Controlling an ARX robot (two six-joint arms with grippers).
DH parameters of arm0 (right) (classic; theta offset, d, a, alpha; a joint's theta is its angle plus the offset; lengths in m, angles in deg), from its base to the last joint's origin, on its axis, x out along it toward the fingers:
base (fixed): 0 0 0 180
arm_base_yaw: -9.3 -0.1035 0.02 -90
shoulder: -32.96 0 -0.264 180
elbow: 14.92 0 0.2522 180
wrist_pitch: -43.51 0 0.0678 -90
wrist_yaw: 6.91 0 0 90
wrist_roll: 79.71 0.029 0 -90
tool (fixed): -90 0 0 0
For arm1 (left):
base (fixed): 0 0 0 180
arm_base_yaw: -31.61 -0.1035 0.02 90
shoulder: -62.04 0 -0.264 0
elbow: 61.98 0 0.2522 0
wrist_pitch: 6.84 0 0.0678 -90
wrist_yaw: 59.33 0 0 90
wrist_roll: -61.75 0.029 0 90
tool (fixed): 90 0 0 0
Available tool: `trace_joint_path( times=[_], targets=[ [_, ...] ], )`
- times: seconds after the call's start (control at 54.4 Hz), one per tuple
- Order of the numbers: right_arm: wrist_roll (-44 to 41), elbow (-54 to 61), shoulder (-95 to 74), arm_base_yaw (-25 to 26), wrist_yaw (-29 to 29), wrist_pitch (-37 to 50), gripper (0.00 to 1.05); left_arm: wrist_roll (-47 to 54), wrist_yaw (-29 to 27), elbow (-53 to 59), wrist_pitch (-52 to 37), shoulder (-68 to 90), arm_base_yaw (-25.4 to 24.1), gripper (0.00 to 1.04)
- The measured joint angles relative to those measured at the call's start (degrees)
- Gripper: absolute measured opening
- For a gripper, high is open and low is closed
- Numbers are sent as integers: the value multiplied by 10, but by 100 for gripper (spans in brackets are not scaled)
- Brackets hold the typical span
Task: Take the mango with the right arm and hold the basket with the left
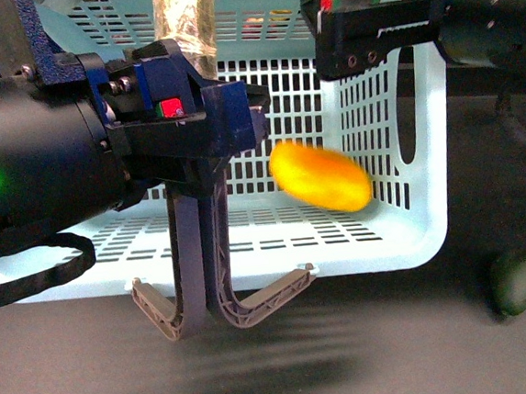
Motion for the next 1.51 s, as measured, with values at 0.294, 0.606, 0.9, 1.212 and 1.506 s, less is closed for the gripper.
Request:
trace_joint_path(
  times=[0.294, 0.606, 0.9, 1.212, 1.506],
  targets=[
    [5, 80, 154, 33, -37, -26, 97, -1, -3, 0, 2, 2, 1, 9],
    [30, 236, 439, 71, -82, -171, 97, -2, -2, 0, 2, 2, 1, 9],
    [52, 297, 624, 69, -143, -316, 97, -2, -1, 0, 2, 2, 1, 9],
    [-28, 343, 655, 94, -158, -207, 64, -2, -2, 0, 2, 2, 1, 9],
    [-44, 368, 719, 141, -113, -242, 20, -2, -1, 0, 2, 2, 1, 9]
  ],
)
